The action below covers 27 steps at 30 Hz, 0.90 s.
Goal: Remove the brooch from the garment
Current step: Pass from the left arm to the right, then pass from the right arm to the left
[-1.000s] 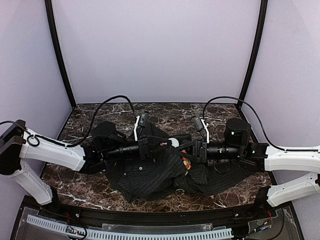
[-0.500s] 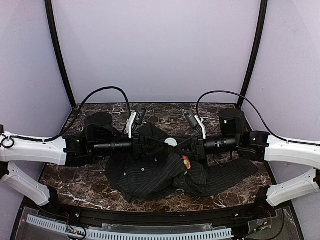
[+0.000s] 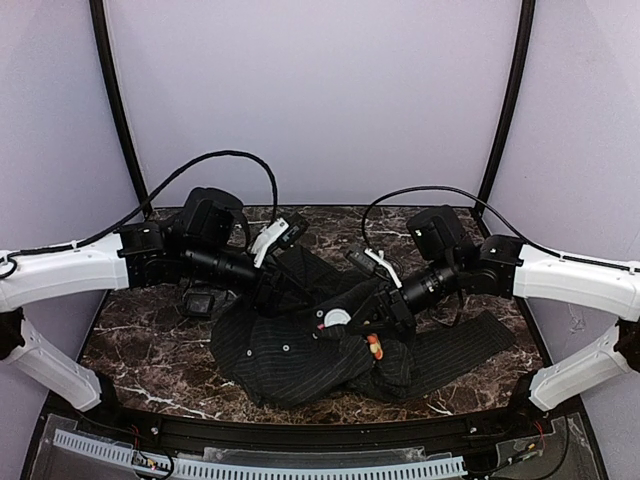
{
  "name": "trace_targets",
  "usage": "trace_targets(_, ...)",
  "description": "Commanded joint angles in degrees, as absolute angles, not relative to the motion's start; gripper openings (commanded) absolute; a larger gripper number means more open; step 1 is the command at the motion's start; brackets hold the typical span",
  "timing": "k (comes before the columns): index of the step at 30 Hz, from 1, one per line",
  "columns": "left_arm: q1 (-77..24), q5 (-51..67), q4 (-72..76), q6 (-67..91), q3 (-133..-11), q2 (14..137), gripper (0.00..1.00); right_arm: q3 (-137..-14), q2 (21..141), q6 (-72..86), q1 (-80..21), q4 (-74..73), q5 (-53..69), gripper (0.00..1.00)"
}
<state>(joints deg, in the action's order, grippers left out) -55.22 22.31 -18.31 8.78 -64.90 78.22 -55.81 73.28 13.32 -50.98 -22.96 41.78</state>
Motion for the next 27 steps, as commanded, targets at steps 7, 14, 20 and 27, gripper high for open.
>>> trace_targets(7,-55.2,36.1,-20.4,3.2,-69.1,84.2,0.54,-58.1,73.4,12.8,-50.8,-23.6,46.9,0.0)
trace_targets(14,-55.3,40.0,-17.2,4.4,-69.8,86.3,0.41,-58.0,73.8,13.2,-50.8,-23.5,47.1,0.0)
trace_targets(20,-55.6,41.8,-15.2,5.6,-69.6,87.1,0.39,-57.8,74.0,13.0,-50.8,-23.5,47.3,0.0)
trace_targets(27,-55.9,43.6,-13.2,7.2,-69.6,87.8,0.29,-57.7,74.6,12.5,-50.8,-23.6,47.8,0.0)
